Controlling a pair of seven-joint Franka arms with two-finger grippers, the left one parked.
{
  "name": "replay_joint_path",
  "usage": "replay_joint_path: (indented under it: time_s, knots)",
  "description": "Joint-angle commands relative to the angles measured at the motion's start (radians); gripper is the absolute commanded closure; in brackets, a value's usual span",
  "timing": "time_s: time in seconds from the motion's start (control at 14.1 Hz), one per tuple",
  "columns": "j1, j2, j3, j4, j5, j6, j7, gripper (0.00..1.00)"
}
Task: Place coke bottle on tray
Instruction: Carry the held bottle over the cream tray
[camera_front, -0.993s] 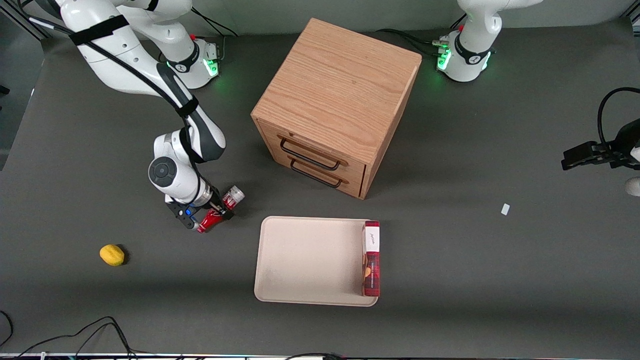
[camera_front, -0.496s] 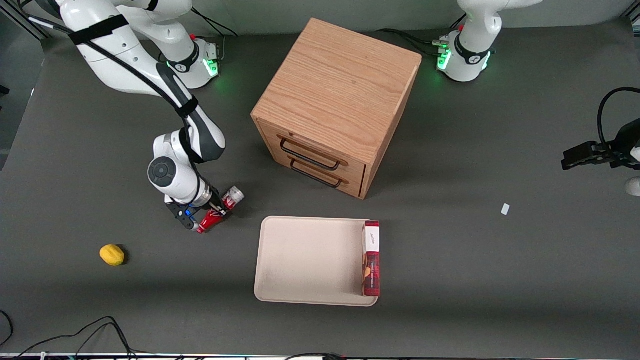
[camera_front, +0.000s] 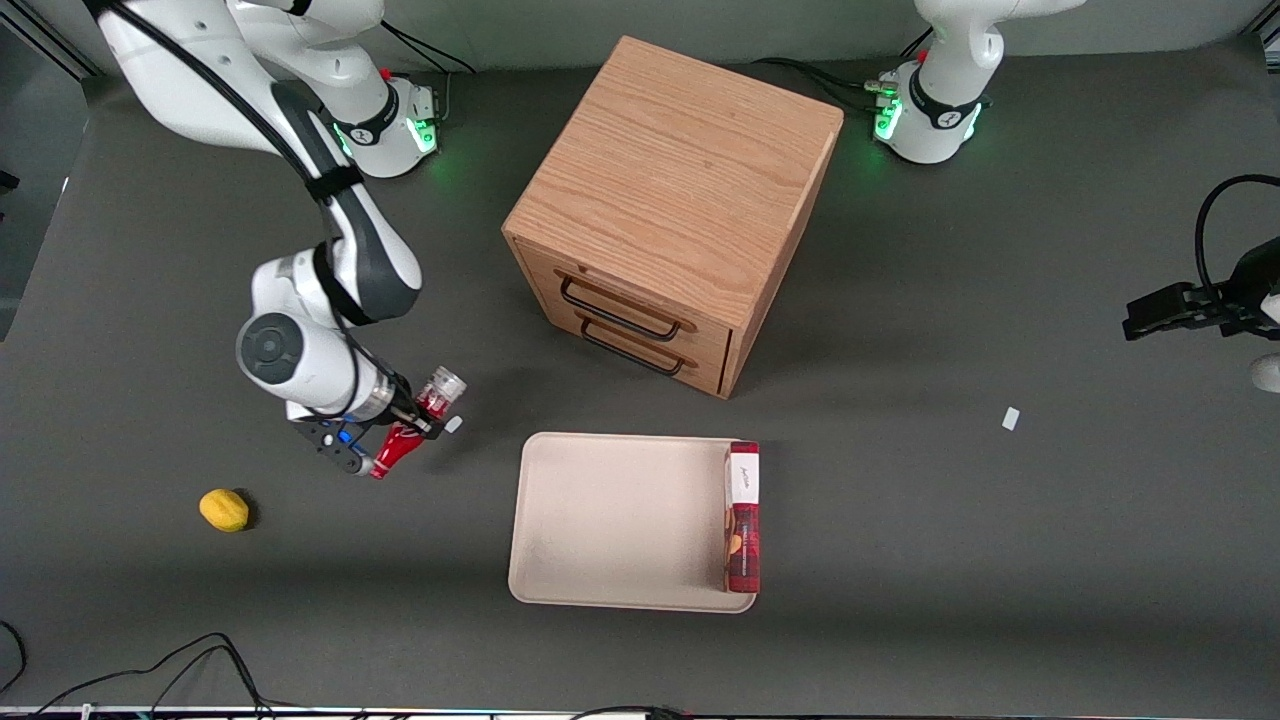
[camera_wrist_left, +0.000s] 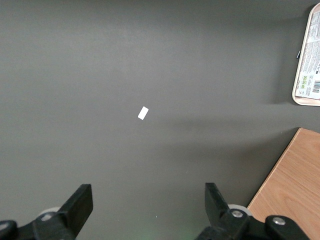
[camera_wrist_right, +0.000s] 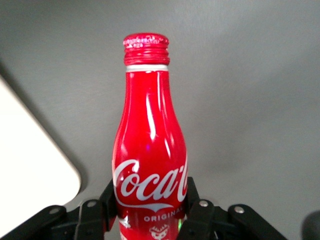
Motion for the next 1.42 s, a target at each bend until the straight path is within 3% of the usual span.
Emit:
replay_joint_path:
  time_s: [0.0,0.35,0.5,0.64,0.92,1.06,1.35]
  knots:
    - [-0.003,-0.001,0.002,0.213,-0.018,-0.235,-0.085,0.85]
    - [0.01,0.02,0.034,0.444,-0.13,-0.405,-0.27,0.84]
    - [0.011,0.088,0.094,0.577,-0.199,-0.464,-0.321,0.84]
    - [0.019,0.17,0.151,0.706,-0.222,-0.48,-0.359,0.83]
    - [0.104,0.303,0.148,0.777,-0.238,-0.343,-0.386,0.76]
    - [0.108,0.365,0.153,0.775,-0.274,-0.243,-0.399,0.75]
    - [0.118,0.484,0.154,0.774,-0.278,-0.073,-0.436,0.75]
